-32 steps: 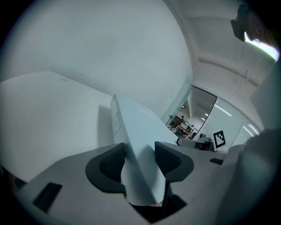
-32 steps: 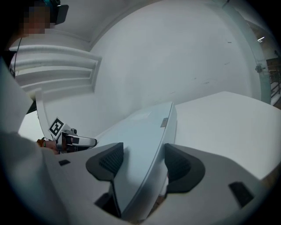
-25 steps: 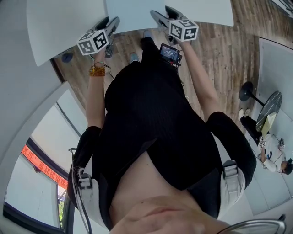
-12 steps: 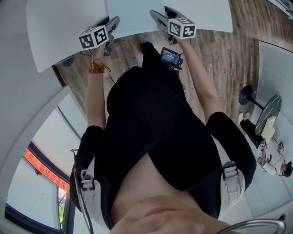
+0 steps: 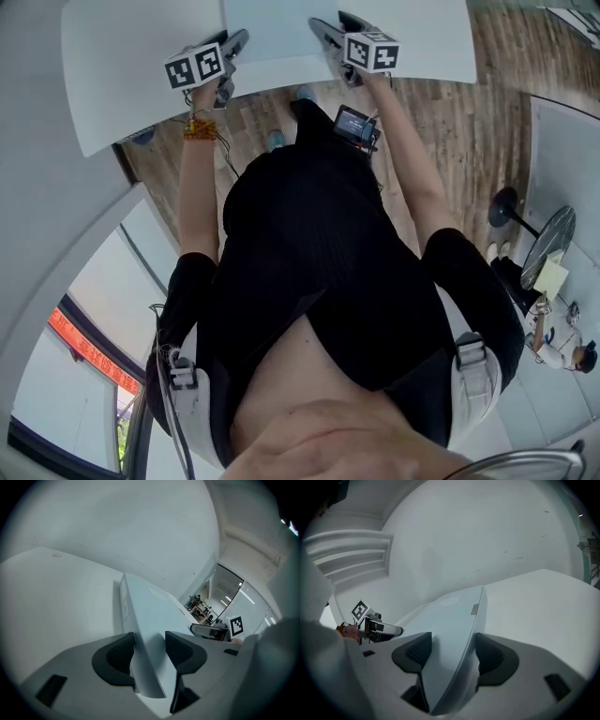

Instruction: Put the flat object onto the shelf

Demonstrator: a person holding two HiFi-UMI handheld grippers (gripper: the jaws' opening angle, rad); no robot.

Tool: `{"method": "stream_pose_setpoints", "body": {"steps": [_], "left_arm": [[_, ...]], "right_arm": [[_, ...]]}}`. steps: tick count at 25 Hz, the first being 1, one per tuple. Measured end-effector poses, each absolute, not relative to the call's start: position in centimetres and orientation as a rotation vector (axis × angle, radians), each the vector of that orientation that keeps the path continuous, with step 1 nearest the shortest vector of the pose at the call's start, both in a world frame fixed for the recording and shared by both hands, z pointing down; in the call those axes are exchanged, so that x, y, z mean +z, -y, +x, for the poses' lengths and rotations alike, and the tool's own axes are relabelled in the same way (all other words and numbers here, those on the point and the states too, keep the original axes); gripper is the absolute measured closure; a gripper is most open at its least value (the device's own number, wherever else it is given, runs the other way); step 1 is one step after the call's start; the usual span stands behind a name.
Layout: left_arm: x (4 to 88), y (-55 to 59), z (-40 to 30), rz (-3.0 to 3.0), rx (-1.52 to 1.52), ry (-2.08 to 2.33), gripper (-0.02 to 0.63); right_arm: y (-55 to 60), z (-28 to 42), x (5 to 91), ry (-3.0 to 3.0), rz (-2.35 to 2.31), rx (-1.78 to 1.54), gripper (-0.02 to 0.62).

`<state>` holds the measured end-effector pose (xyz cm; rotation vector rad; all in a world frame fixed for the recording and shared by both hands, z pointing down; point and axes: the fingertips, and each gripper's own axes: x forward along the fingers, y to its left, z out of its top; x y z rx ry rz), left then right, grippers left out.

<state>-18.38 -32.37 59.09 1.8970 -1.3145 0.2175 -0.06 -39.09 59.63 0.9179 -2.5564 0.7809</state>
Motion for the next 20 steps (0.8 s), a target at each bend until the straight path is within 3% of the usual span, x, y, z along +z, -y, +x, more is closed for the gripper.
{"method": "stream_pose_setpoints", "body": {"steps": [11,20], "left_arm": [[58.2,33.7,-18.8,1.926,0.133,1.417,0.382],[55.4,31.5,-18.1,2.012,0.158,1.599,0.396]], "right_arm": [[40.8,-0.4,59.5,2.608,0.888,0.807,0.316],[39.3,2.8,54.8,2.666,1.022,0.413,0.318]]}}
